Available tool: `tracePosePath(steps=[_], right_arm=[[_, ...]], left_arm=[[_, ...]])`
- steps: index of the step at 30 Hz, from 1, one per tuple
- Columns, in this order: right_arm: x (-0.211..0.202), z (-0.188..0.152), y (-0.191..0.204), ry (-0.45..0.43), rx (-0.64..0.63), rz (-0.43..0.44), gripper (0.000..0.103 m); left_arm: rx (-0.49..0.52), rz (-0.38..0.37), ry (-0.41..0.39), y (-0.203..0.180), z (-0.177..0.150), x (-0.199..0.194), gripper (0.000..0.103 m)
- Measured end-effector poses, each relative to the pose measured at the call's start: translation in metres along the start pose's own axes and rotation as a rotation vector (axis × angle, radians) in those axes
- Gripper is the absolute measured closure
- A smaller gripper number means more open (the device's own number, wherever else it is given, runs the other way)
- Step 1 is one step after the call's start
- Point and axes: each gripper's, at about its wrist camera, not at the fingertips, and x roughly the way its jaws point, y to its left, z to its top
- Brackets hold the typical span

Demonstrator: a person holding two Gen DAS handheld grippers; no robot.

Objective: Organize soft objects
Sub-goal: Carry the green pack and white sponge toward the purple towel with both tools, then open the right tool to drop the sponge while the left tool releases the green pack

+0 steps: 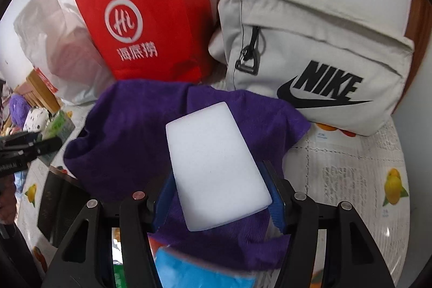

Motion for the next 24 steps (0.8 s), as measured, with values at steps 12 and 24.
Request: tracePosePath(steps=[12,24], right_arm=[[0.044,0.011,-0.006,0.12,-0.058,-0.001,0.042],[0.066,0.016,-0.005,0.169,-0.098,0.001,0.04]], left_arm=[[-0.015,0.041,0.03,0.003,0.04,0.058,0.052],[-0.037,-0.016,0.061,0.011,0.057,0.091,0.03]])
